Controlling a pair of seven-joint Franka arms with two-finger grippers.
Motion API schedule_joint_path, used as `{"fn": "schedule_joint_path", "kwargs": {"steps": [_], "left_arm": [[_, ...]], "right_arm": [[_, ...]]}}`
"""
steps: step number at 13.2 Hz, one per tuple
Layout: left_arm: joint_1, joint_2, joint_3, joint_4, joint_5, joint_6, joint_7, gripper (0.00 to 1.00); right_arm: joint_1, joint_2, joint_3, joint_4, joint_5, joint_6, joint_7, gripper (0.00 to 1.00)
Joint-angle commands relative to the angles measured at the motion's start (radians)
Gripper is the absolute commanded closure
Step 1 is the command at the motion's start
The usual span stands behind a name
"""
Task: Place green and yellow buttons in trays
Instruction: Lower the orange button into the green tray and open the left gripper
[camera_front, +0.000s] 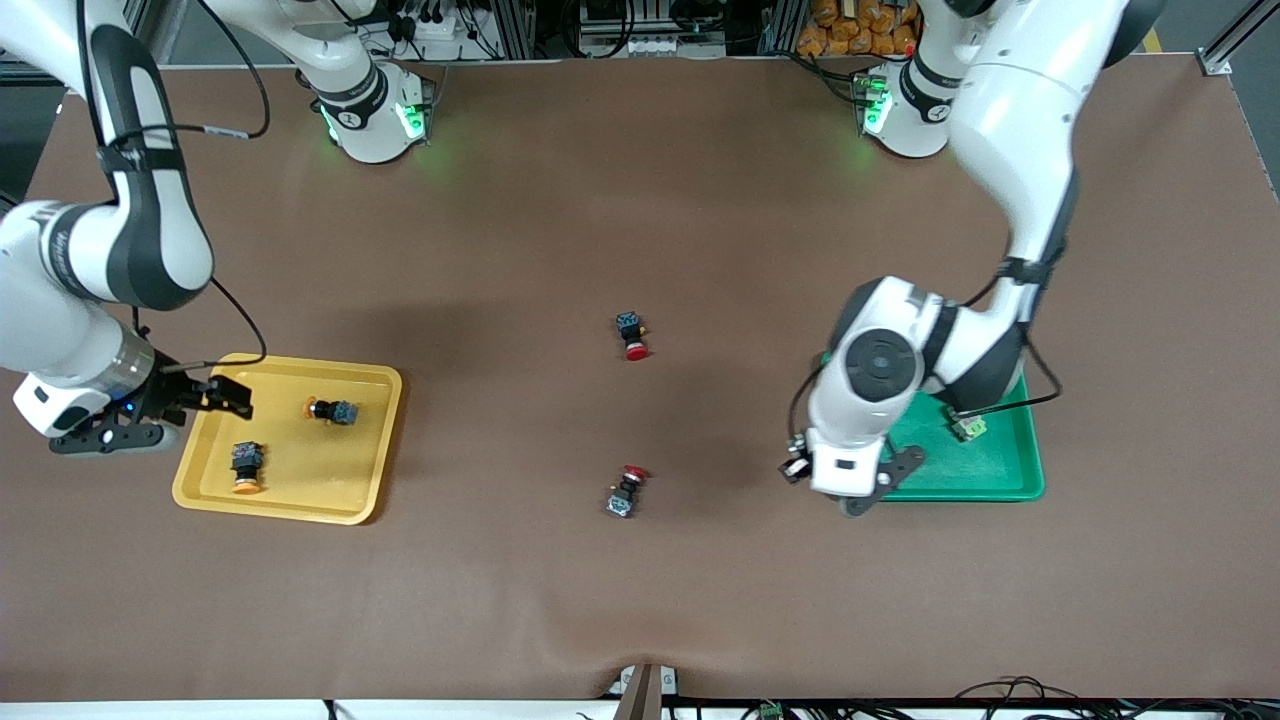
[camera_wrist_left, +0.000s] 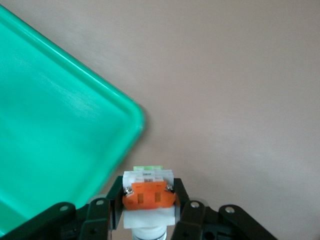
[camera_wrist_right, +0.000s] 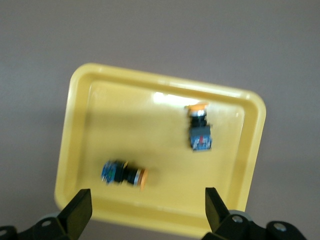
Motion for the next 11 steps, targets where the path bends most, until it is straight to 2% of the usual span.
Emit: {"fn": "schedule_joint_path", "kwargs": {"steps": [1,4,7,8,9,10,11], "left_arm": [[0.124,-0.1,-0.059,-0.182,-0.002,0.007,0.1,1.0],[0.196,-0.118,-0.073,-0.273,-0.001,0.012,0.105,1.0],[0.215,-0.109,-0.073,-0.285,-0.002,0.015,0.103,0.98],[0.227,-0.109,-0.073,-0.284,-0.001,0.015,0.105,0.72],[0.232,-0.112,-0.073,-0.284,-0.001,0.015,0.108,0.33],[0.242,-0.115,-0.073,-0.282,0.001,0.015,0.108,0.0],[0.246,-0.12,-0.074,-0.281,0.001,0.015,0.108,0.0]], "right_arm": [[-0.02,-0.15,0.012,-0.044,0.013,-0.186,-0.006,0.0],[-0.035,-0.239,0.004,-0.015,0.011,-0.341,0.003,0.0],[-0.074,-0.274,0.001,0.094,0.001,-0.501,0.072,0.0],[-0.075,-0.274,0.001,0.132,-0.003,-0.53,0.084,0.0],[-0.077,-0.276,-0.001,0.152,-0.003,-0.557,0.089,0.0],[-0.091,-0.285,0.005,0.171,-0.004,-0.576,0.089,0.0],[-0.101,-0.284,0.018,0.2,-0.004,-0.591,0.103,0.0]]}}
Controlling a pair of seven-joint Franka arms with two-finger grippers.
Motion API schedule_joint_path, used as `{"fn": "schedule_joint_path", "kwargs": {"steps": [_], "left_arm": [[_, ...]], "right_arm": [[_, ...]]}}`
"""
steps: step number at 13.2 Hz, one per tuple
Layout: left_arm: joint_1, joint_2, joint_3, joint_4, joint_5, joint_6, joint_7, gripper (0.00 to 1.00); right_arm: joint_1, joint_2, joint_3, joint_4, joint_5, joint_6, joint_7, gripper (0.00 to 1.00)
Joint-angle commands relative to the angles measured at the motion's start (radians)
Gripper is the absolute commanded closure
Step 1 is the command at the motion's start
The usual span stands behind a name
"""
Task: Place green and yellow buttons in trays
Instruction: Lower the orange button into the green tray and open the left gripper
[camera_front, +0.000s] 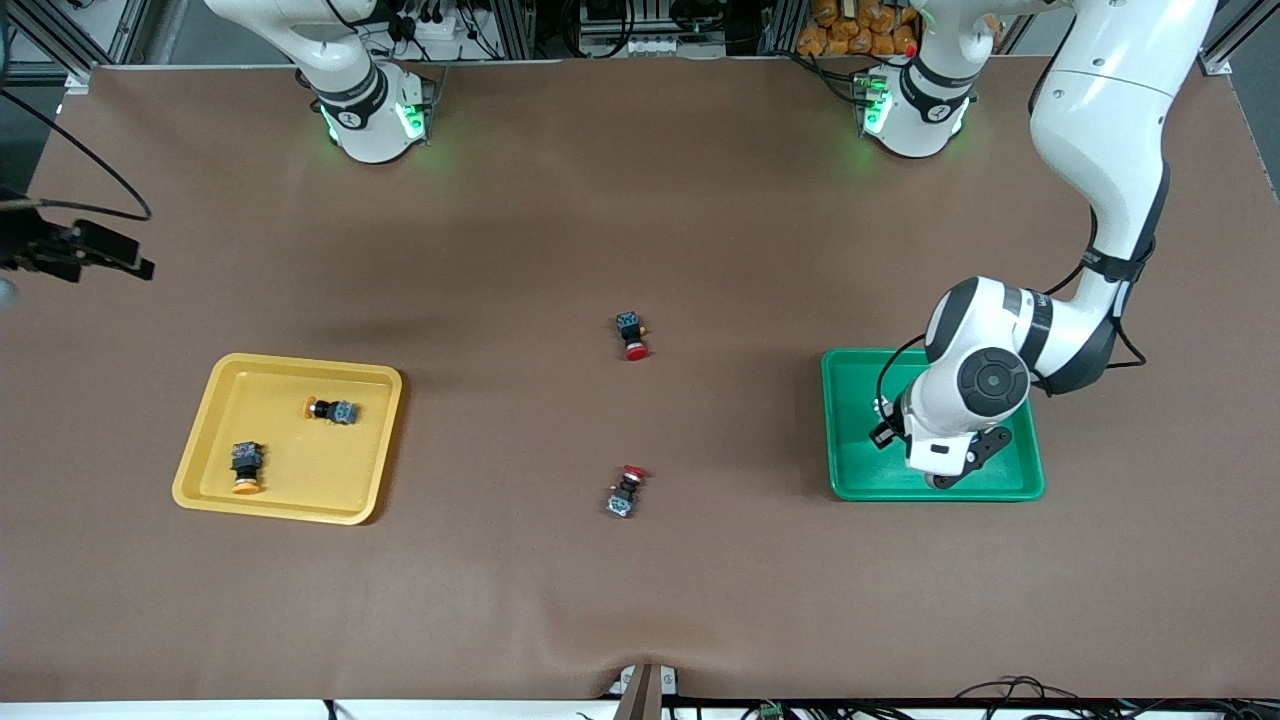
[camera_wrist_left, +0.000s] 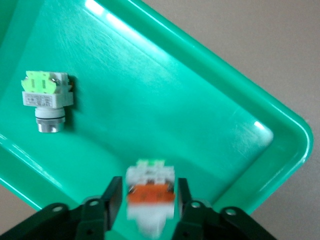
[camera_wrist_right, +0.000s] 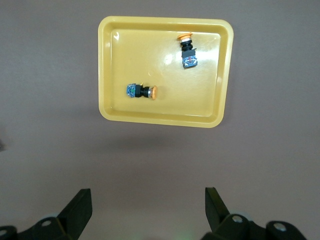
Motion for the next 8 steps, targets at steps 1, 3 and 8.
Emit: {"fn": "schedule_joint_path", "kwargs": {"steps": [1,3,8], "left_arm": [[0.024,-0.05,-0.011,-0.028,0.001,0.006,0.009,0.0],[0.036,-0.086,-0.013,-0.023,0.0,0.003,0.02,0.0],[0.103,-0.188,-0.011,-0.01,-0.001,-0.01,0.24,0.0]], "right_arm": [[-0.05,0.007,0.054,0.093,-0.002,-0.06,0.061,0.0],[-0.099,0.009,0.135,0.145,-0.005,-0.092,0.093,0.0],[-0.149,0.009,0.225,0.19,-0.006,-0.152,0.093,0.0]]}}
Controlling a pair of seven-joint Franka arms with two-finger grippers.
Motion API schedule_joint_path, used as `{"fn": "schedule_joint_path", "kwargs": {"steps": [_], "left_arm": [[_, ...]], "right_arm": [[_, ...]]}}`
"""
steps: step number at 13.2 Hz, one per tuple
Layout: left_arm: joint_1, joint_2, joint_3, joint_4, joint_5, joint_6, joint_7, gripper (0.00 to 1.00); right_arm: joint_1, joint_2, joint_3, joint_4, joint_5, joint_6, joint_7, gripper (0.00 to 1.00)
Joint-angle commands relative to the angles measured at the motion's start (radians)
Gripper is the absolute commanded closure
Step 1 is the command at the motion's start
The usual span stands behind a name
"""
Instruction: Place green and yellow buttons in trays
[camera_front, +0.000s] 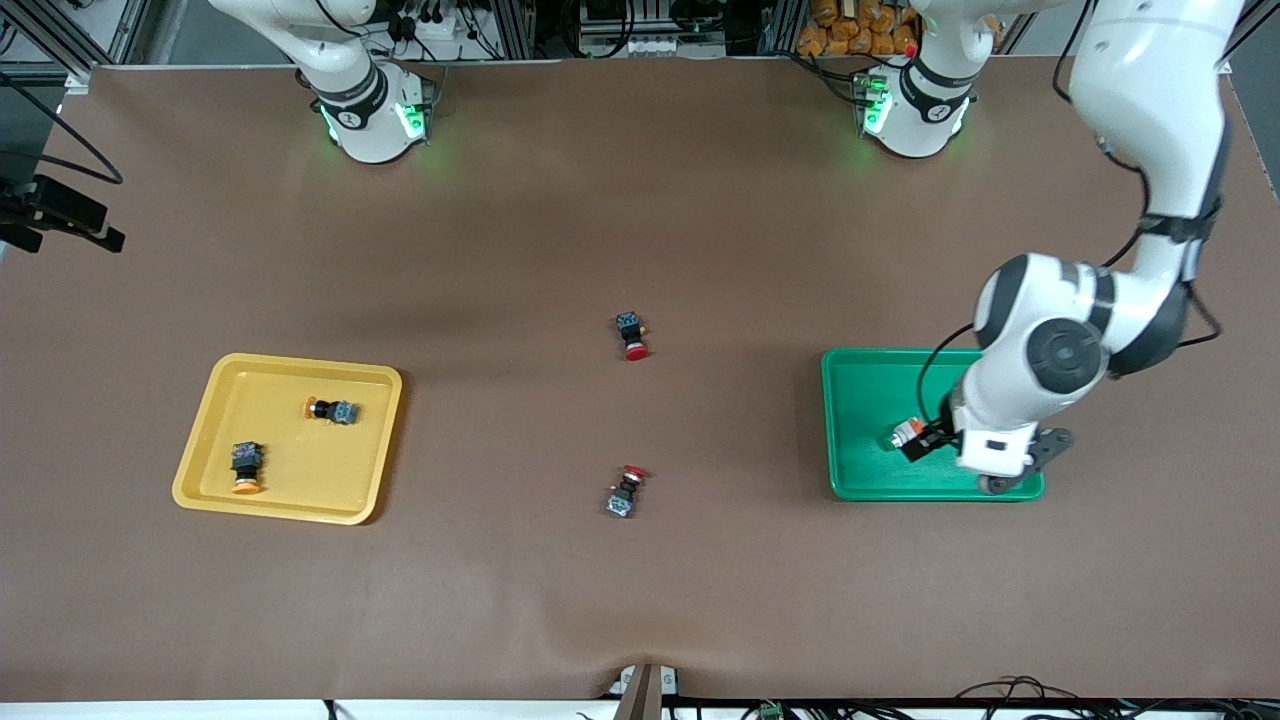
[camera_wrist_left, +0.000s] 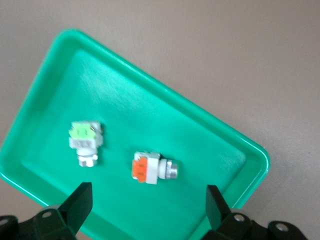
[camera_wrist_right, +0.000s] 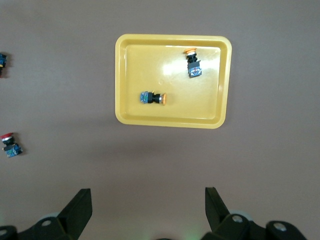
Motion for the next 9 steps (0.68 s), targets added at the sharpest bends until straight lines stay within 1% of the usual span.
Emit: {"fn": "schedule_joint_path", "kwargs": {"steps": [1,2,4,6,7,8,9], "left_arm": [[0.051,-0.069,-0.012,-0.003,-0.001,-0.029,0.093,0.0],[0.055,-0.081,-0.01,0.023,-0.001,-0.066,0.122,0.0],[0.059,-0.105,-0.012,0.091,-0.002,-0.2,0.194,0.0],[0.06,-0.162,-0.01,0.118,-0.004,-0.287,0.289,0.0],[0.065,-0.19,-0.009,0.119,-0.008,-0.317,0.374,0.0],[0.091,-0.22,-0.01,0.115,-0.054,-0.336,0.448,0.0],[0.109,-0.24,-0.01,0.117,-0.13,-0.344,0.493,0.0]], "right_arm": [[-0.047,0.009,0.06,0.046,-0.013,-0.039,0.011,0.0],[-0.048,0.009,0.065,0.049,-0.03,-0.045,0.012,0.0],[-0.037,0.007,0.062,0.051,-0.039,-0.084,0.052,0.0],[0.007,0.006,0.054,0.051,-0.056,-0.098,0.113,0.0],[0.021,0.007,0.053,0.051,-0.071,-0.098,0.115,0.0],[0.023,0.007,0.054,0.051,-0.076,-0.098,0.113,0.0],[0.023,0.007,0.054,0.052,-0.076,-0.097,0.109,0.0]]}}
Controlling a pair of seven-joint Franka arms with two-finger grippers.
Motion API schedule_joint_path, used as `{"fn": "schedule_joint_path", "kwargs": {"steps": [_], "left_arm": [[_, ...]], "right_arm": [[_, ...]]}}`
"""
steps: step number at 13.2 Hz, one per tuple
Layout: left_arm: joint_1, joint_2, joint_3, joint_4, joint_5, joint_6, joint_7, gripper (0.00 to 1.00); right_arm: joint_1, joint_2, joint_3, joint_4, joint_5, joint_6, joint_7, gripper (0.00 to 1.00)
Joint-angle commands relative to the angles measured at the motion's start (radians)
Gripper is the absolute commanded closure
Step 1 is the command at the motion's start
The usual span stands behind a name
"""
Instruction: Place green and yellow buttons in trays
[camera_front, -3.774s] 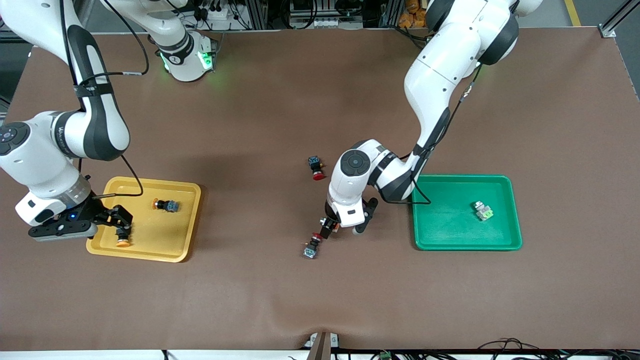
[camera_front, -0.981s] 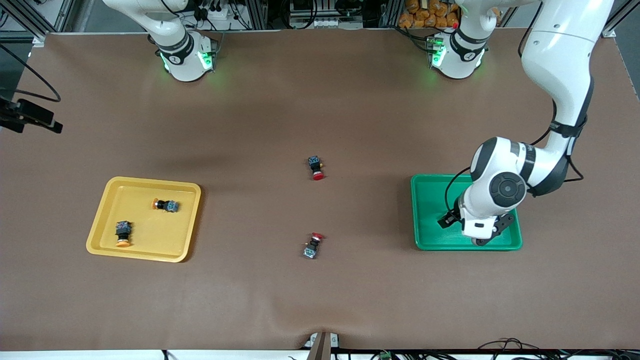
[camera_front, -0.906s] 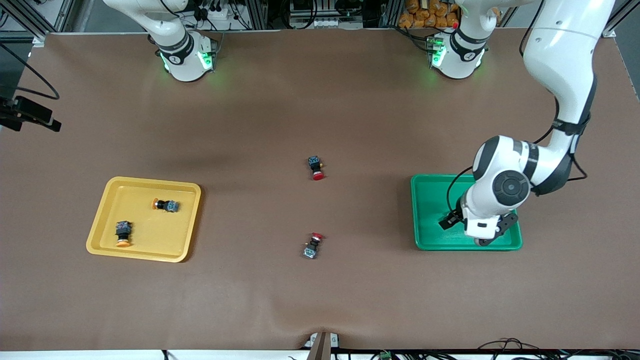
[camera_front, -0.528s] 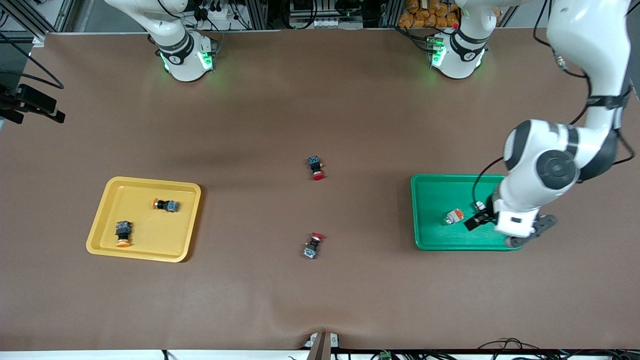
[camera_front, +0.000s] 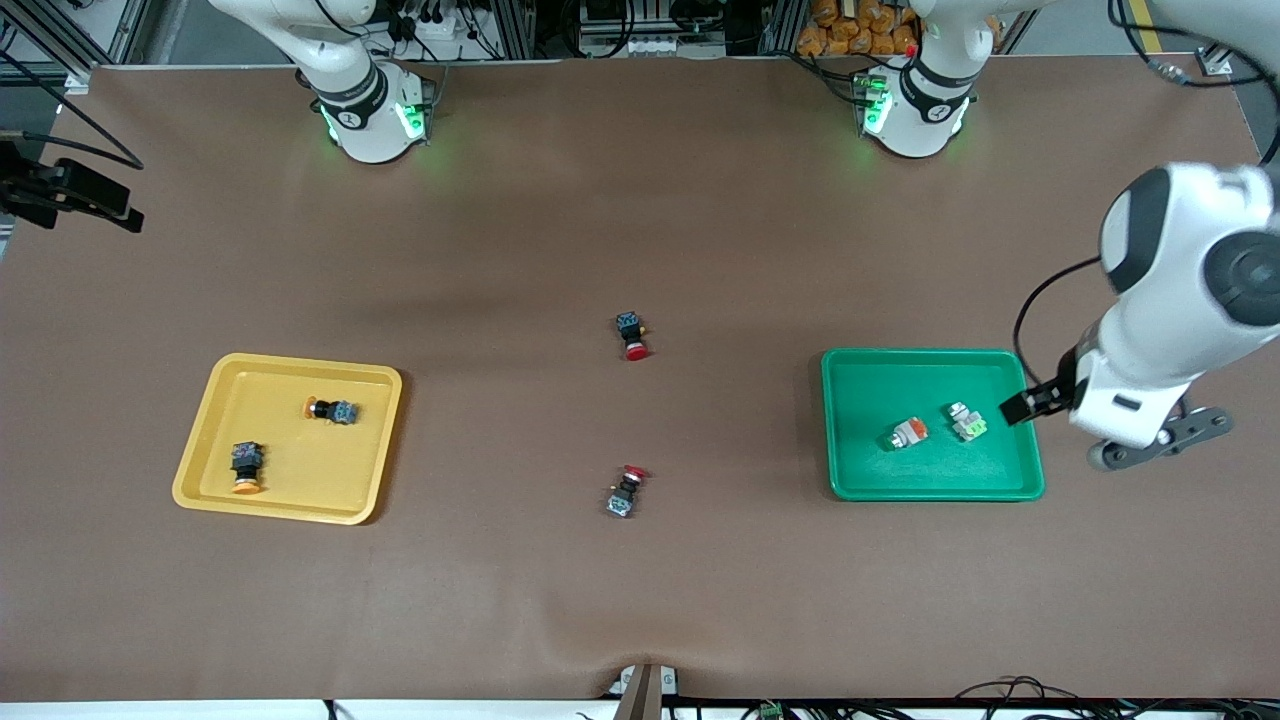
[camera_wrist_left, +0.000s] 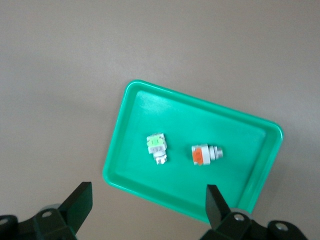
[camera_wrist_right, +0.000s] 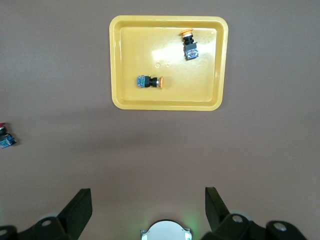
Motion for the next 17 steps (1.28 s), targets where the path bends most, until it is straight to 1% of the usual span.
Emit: {"fn": "schedule_joint_path", "kwargs": {"steps": [1,3,6,8,11,14,17], "left_arm": [[0.048,-0.082,-0.007,-0.014,-0.122,-0.055,0.15,0.0],[0.048,-0.128,-0.007,-0.016,-0.133,-0.104,0.175,0.0],[0.048,-0.181,-0.009,-0.014,-0.133,-0.142,0.177,0.0],[0.048,-0.216,-0.004,-0.011,-0.142,-0.182,0.177,0.0],[0.049,-0.254,0.001,-0.013,-0.145,-0.236,0.192,0.0],[0.048,-0.283,-0.01,-0.01,-0.145,-0.28,0.194,0.0],[0.044,-0.282,-0.01,0.057,-0.143,-0.346,0.252,0.0]], "right_arm": [[0.002,0.005,0.003,0.022,-0.017,-0.014,0.013,0.0],[-0.003,0.006,0.003,0.042,-0.019,-0.009,0.005,0.0],[-0.001,0.01,0.003,0.049,-0.019,-0.006,0.007,0.0],[-0.001,0.01,0.003,0.049,-0.019,0.031,0.016,0.0],[-0.006,0.014,0.003,0.056,-0.01,0.026,0.014,0.0],[-0.016,0.016,0.003,0.075,-0.003,0.026,0.022,0.0],[-0.015,0.032,0.003,0.076,-0.005,0.034,0.025,0.0]]}}
